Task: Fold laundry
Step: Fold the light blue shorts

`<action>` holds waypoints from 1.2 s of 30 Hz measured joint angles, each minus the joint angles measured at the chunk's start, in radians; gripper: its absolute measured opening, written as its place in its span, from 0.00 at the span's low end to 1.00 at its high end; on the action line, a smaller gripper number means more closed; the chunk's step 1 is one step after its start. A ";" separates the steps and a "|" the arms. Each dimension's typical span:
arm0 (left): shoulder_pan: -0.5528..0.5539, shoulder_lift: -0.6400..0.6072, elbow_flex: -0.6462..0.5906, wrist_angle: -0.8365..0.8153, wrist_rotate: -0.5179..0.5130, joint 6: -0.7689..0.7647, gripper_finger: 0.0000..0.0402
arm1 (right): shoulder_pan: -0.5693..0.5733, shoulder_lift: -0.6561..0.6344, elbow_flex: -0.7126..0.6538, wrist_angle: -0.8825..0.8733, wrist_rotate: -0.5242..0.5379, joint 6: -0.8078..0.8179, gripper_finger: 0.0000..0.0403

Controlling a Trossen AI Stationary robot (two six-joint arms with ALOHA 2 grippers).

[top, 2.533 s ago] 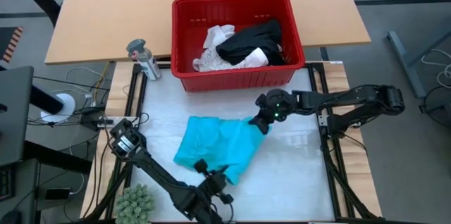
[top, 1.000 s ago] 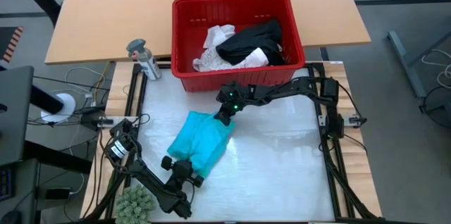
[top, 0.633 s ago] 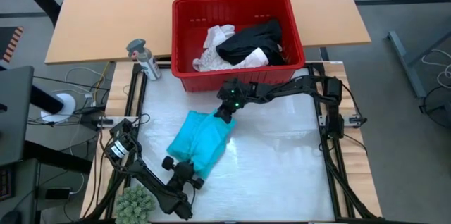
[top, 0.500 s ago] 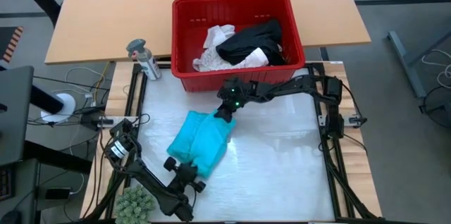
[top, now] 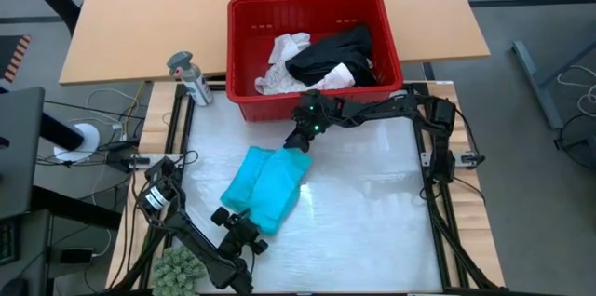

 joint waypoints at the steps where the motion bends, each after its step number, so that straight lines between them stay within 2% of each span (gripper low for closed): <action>1: -0.002 0.000 0.000 -0.014 0.005 -0.013 0.35 | -0.005 -0.002 0.000 -0.005 -0.013 -0.001 0.53; 5: -0.016 0.000 0.000 -0.069 0.037 -0.051 0.35 | -0.016 -0.027 0.000 -0.029 -0.062 -0.043 0.53; 9: -0.034 0.000 0.000 -0.114 0.042 -0.082 0.35 | 0.014 -0.098 0.000 -0.102 -0.187 -0.243 0.53; 11: -0.039 0.000 0.000 -0.130 0.039 -0.100 0.35 | 0.068 -0.145 0.000 -0.193 -0.171 -0.394 0.53; 14: -0.040 0.000 0.000 -0.135 0.039 -0.103 0.35 | 0.197 -0.191 0.000 -0.328 0.007 -0.622 0.53; 17: -0.039 0.000 0.000 -0.133 0.050 -0.102 0.35 | 0.353 -0.190 0.000 -0.402 0.308 -0.792 0.53; 20: -0.039 0.000 0.000 -0.134 0.050 -0.102 0.35 | 0.477 -0.163 0.000 -0.391 0.558 -0.878 0.53; 23: -0.039 0.000 0.000 -0.133 0.051 -0.097 0.35 | 0.560 -0.146 -0.001 -0.366 0.750 -0.916 0.54; 28: -0.039 0.000 0.000 -0.132 0.053 -0.098 0.35 | 0.653 -0.117 0.000 -0.305 0.972 -0.977 0.61; 36: -0.039 0.000 0.000 -0.104 0.050 -0.106 0.35 | 0.709 -0.056 0.002 -0.227 1.074 -0.984 0.75</action>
